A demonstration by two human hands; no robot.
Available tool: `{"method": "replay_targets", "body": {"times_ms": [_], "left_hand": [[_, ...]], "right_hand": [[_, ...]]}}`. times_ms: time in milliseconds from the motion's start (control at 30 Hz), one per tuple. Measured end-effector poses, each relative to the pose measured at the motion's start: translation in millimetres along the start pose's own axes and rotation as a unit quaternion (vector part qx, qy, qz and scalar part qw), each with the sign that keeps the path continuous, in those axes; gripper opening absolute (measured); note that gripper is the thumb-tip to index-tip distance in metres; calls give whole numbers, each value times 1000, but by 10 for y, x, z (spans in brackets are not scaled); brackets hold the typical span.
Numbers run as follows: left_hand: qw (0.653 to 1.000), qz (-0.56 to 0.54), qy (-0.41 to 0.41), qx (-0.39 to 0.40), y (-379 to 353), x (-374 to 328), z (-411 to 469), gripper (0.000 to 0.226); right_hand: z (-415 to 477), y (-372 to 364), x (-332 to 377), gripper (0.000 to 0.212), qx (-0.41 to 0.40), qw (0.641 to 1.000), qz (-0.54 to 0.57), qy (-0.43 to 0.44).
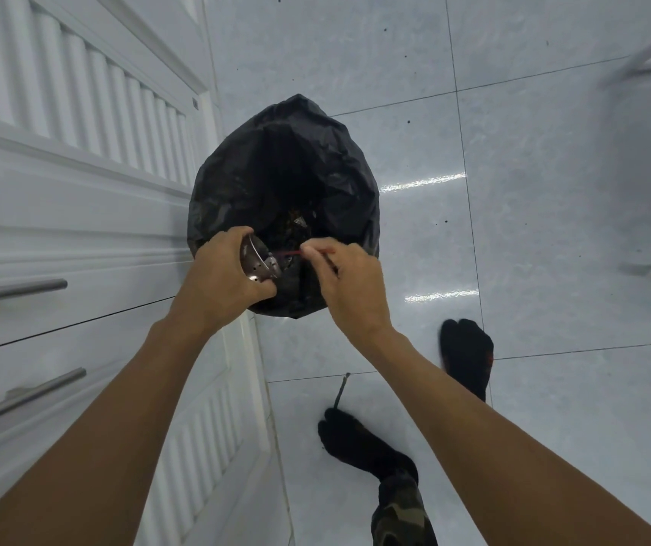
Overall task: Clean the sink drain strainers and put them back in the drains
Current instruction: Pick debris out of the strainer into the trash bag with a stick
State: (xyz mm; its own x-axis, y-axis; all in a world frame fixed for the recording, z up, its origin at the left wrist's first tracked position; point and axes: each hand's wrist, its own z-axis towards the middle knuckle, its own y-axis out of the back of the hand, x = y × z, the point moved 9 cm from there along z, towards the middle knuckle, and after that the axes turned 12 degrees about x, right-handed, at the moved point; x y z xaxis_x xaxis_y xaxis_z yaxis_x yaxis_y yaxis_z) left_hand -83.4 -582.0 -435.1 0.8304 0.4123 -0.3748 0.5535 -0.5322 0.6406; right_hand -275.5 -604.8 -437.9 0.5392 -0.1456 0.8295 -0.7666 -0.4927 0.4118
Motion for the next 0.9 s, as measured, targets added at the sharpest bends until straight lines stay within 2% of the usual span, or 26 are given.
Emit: {"method": "replay_targets", "body": {"times_ms": [67, 167, 200, 300, 333, 433, 467, 567, 600, 700, 733, 833, 900], "left_hand": [[1000, 11, 23, -1, 3, 72, 16, 87], [999, 26, 20, 5, -28, 72, 35, 87], [999, 28, 17, 8, -43, 54, 42, 87], [999, 27, 30, 12, -63, 40, 64, 87], [999, 27, 35, 12, -61, 40, 72, 86], [999, 29, 24, 16, -57, -18, 88, 86], [999, 29, 22, 16, -50, -36, 90, 85], [999, 24, 33, 14, -5, -25, 104, 83], [999, 23, 34, 15, 8, -15, 115, 82], [999, 18, 27, 19, 27, -21, 141, 80], [999, 17, 25, 21, 25, -28, 146, 80], [999, 8, 28, 17, 35, -22, 158, 79], [999, 1, 31, 14, 43, -4, 170, 78]], "right_hand": [[21, 76, -69, 20, -40, 998, 43, -2], [66, -183, -64, 22, 77, 997, 15, 19], [65, -212, -78, 23, 80, 997, -5, 13], [66, 21, -145, 22, -40, 999, 6, -16], [79, 31, -117, 21, -44, 999, 16, -2], [110, -195, 33, 20, 65, 997, -6, 46], [117, -192, 18, 22, 59, 997, -19, 35], [145, 67, -55, 23, -51, 999, -3, -12], [163, 68, -17, 22, -50, 999, 8, 7], [197, -137, 118, 19, 39, 998, -9, 53], [209, -148, 102, 20, 39, 998, -20, 42], [255, 54, 24, 23, -48, 999, -9, 5], [271, 69, 113, 20, -47, 998, 6, 46]]}}
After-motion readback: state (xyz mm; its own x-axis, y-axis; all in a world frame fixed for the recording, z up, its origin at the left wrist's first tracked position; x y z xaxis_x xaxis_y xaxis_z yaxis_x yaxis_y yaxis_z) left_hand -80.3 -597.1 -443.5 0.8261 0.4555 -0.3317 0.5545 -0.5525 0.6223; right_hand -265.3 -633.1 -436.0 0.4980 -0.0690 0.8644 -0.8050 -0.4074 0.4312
